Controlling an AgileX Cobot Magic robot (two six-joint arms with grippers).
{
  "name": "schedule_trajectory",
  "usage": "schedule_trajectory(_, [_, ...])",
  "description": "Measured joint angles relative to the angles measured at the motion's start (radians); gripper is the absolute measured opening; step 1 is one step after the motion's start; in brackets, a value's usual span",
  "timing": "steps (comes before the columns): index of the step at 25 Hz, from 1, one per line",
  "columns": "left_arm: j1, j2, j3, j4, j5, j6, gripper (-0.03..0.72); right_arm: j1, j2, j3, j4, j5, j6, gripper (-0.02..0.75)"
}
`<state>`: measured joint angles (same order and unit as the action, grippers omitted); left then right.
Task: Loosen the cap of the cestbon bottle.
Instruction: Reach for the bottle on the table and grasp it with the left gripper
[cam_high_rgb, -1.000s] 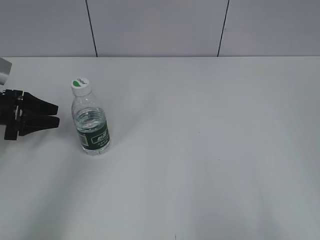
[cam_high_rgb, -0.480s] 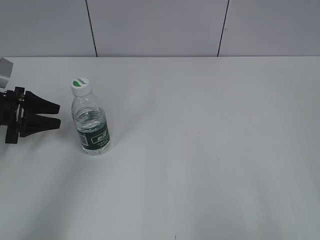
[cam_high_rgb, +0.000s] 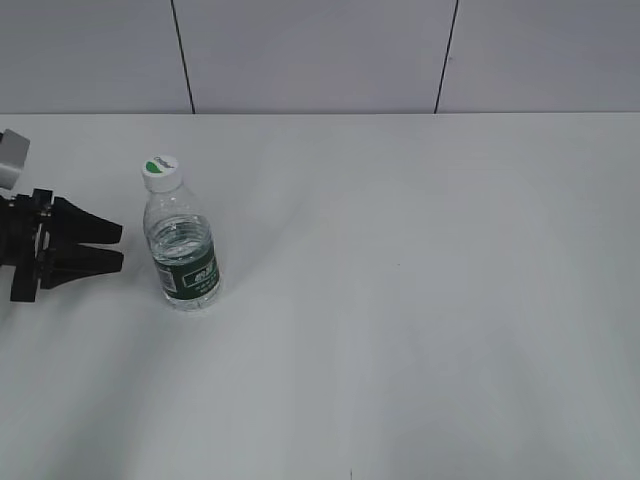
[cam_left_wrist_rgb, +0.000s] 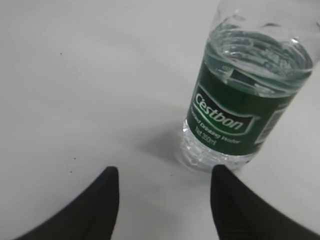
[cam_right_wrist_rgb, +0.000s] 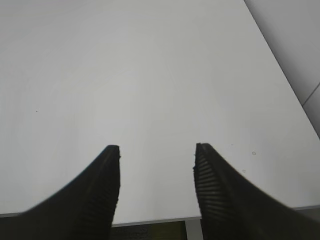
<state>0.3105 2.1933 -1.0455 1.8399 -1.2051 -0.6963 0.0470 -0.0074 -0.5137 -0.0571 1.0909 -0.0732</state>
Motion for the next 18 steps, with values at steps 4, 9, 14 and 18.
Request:
schedule_trajectory(4, [-0.001,0.000,0.002,0.000,0.000,0.000,0.372,0.000,0.000,0.000,0.000,0.000,0.000,0.373])
schedule_trajectory(9, [-0.013,0.000,0.002,0.000,0.000,0.000,0.351,0.000,0.000,0.000,0.000,0.000,0.000,0.373])
schedule_trajectory(14, [-0.025,0.000,0.002,0.000,0.000,0.001,0.514,0.000,0.000,0.000,0.000,0.000,0.000,0.373])
schedule_trajectory(18, [-0.025,0.000,0.002,0.000,0.000,0.001,0.666,0.000,0.000,0.000,0.000,0.000,0.000,0.373])
